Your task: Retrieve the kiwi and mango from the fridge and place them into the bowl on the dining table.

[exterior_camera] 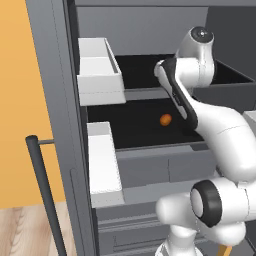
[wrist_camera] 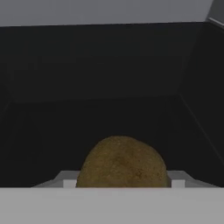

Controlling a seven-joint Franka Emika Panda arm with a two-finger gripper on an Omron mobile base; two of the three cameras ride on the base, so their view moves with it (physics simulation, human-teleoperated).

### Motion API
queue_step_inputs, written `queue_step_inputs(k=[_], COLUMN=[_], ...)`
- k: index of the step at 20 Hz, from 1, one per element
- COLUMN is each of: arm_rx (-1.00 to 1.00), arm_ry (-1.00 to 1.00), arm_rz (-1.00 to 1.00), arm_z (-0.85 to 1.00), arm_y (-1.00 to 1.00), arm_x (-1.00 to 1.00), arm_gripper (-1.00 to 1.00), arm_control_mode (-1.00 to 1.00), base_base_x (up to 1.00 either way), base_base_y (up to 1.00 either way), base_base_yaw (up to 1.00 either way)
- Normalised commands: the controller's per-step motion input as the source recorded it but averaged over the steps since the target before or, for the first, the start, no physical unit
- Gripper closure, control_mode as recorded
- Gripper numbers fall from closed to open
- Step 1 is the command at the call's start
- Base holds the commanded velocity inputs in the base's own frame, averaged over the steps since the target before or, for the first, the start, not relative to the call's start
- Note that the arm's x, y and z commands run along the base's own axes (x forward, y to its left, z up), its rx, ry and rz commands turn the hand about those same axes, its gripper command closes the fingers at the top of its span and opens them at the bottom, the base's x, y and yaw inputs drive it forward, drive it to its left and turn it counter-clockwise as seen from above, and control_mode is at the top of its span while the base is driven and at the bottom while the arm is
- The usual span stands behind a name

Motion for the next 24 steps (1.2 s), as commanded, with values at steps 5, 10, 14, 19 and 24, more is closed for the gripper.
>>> queue_step_inputs(k=[5,10,14,19,24], arm_rx=[0.00,0.01,0.00,0.00,0.00], arm_ry=[-0.07,-0.03,-0.09,-0.03,0.00], arm_rz=[0.08,0.09,0.10,0.12,0.09], arm_z=[0.00,0.13,0.16,0.02,0.00], arm_y=[0.00,0.00,0.00,0.00,0.00], arm_x=[-1.00,-1.00,-0.94,-0.76,-0.43], arm_gripper=[1.00,1.00,1.00,1.00,1.00], arm_control_mode=[-1.00,-1.00,-1.00,-1.00,1.00], base_base_x=[0.00,0.00,0.00,0.00,-0.11], base_base_y=[0.00,0.00,0.00,0.00,0.00], base_base_yaw=[0.00,0.00,0.00,0.00,0.02])
